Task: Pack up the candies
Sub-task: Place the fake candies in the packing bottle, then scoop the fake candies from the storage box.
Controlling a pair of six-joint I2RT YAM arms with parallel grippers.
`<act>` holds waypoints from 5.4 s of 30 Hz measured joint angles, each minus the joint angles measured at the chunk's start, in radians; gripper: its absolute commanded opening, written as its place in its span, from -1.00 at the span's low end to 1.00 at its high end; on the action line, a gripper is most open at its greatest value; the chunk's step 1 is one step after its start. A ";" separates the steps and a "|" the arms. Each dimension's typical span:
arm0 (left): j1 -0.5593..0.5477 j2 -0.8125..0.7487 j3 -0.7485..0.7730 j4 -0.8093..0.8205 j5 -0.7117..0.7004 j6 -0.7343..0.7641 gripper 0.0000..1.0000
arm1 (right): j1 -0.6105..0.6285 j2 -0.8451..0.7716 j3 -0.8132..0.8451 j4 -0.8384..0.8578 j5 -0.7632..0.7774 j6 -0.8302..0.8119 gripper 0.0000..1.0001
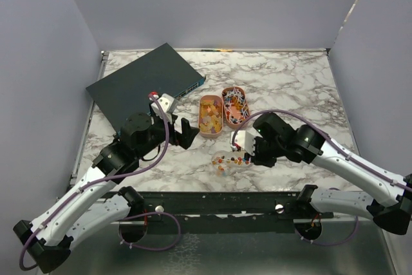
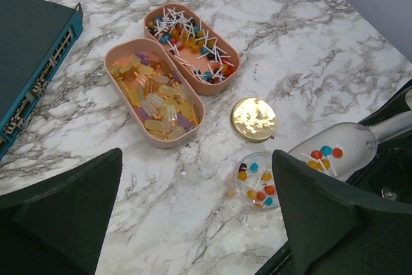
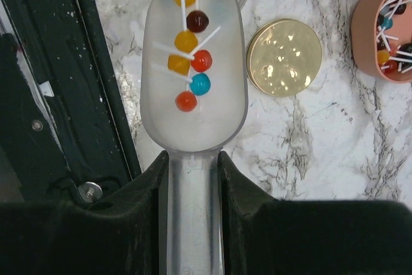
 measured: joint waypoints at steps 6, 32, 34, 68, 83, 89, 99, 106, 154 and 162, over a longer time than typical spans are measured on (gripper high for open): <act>0.000 -0.031 -0.013 0.003 -0.053 0.013 0.98 | 0.015 0.060 0.034 -0.056 0.039 0.001 -0.99; 0.000 -0.082 -0.051 0.002 -0.097 0.013 0.98 | 0.053 0.175 0.225 -0.160 0.291 0.075 -0.99; 0.000 -0.090 -0.051 0.002 -0.097 0.013 0.98 | 0.053 0.181 0.237 -0.152 0.315 0.102 -0.99; 0.000 -0.159 -0.057 0.002 -0.137 0.012 0.98 | -0.245 0.685 0.681 -0.216 0.359 0.657 -0.99; 0.000 -0.190 -0.058 0.002 -0.145 0.012 0.98 | -0.356 0.845 0.688 -0.220 0.314 0.760 -0.99; -0.008 -0.201 -0.058 0.001 -0.152 0.012 0.98 | -0.363 0.901 0.738 -0.220 0.304 0.764 -0.99; -0.023 -0.217 -0.058 0.000 -0.173 0.012 0.98 | -0.367 0.986 0.813 -0.223 0.281 0.772 -0.99; -0.030 -0.224 -0.058 -0.006 -0.189 0.012 0.98 | -0.372 1.041 0.862 -0.229 0.277 0.779 -0.99; -0.035 -0.186 -0.062 -0.013 -0.217 0.013 0.98 | -0.387 1.078 0.729 0.007 0.277 0.732 -0.99; -0.035 -0.175 -0.063 -0.013 -0.229 0.013 0.98 | -0.387 0.997 0.627 0.044 0.277 0.715 -0.99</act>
